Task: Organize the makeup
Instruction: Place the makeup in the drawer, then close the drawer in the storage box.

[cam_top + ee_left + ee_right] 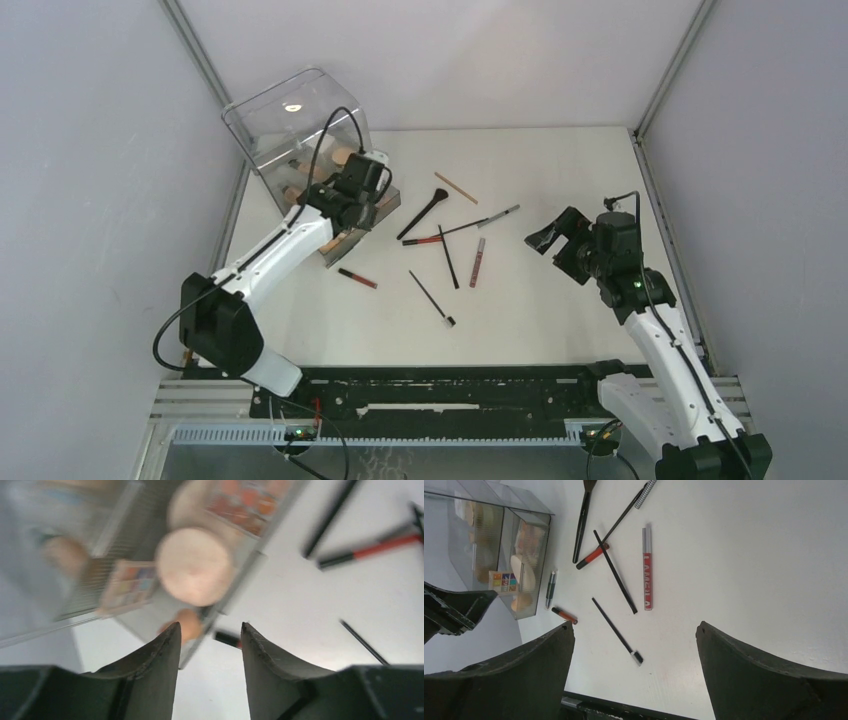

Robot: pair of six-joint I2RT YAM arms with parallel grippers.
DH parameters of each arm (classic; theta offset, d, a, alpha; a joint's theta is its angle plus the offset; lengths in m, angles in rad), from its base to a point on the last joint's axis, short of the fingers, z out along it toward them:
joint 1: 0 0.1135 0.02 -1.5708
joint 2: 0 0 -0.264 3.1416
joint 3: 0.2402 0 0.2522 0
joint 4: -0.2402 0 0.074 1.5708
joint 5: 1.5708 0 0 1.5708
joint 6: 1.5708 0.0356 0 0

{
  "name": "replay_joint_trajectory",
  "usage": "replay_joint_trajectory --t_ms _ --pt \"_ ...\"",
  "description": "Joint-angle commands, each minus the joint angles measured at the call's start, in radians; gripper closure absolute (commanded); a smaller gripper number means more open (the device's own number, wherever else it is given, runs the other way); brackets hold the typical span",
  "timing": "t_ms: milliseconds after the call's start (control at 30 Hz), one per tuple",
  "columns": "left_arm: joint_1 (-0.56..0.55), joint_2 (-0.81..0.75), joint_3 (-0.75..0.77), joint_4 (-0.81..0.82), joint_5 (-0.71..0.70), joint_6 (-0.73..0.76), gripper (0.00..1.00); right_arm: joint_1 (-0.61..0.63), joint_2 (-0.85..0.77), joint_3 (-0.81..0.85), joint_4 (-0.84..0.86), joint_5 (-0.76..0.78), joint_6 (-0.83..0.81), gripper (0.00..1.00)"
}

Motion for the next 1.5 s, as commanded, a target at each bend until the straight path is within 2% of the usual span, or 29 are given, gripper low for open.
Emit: replay_joint_trajectory --t_ms 0,133,233,400,500,667,800,1067,1233,1300,1400,1467 --pt "-0.059 0.001 -0.05 0.02 0.314 -0.043 0.52 -0.006 -0.003 -0.021 0.087 -0.039 -0.017 0.06" --pt "-0.087 0.061 -0.077 0.083 0.325 -0.096 0.6 -0.006 -0.012 -0.026 0.098 -0.043 -0.018 0.17" --pt "-0.078 0.114 -0.072 0.101 0.239 -0.103 0.64 -0.006 -0.021 -0.026 0.089 -0.039 -0.025 0.23" --pt "0.009 0.213 -0.007 0.084 0.12 -0.087 0.68 -0.006 -0.031 -0.027 0.073 -0.029 -0.034 0.24" --pt "0.019 0.225 0.062 0.058 0.064 -0.074 0.69 -0.005 -0.03 -0.03 0.077 -0.035 -0.034 0.25" --pt "0.019 0.155 0.086 0.097 0.148 -0.101 0.67 -0.006 -0.03 -0.038 0.08 -0.034 -0.032 0.25" --pt "0.019 0.162 0.092 0.062 0.167 -0.102 0.67 -0.006 -0.025 -0.038 0.082 -0.04 -0.034 0.25" --pt "0.018 0.061 0.01 0.066 0.266 -0.113 0.65 -0.006 -0.016 -0.041 0.095 -0.044 -0.035 0.25" --pt "0.016 0.105 -0.041 0.076 0.341 -0.124 0.65 -0.006 -0.006 -0.055 0.121 -0.063 -0.023 0.25" --pt "0.016 0.138 -0.044 0.064 0.298 -0.115 0.66 -0.006 -0.002 -0.055 0.121 -0.068 -0.027 0.25" --pt "0.019 0.175 -0.038 0.067 0.134 -0.072 0.66 -0.006 -0.016 -0.054 0.109 -0.06 -0.032 0.25" --pt "0.067 0.205 0.01 0.069 0.084 -0.051 0.66 -0.006 -0.025 -0.055 0.099 -0.053 -0.038 0.26"
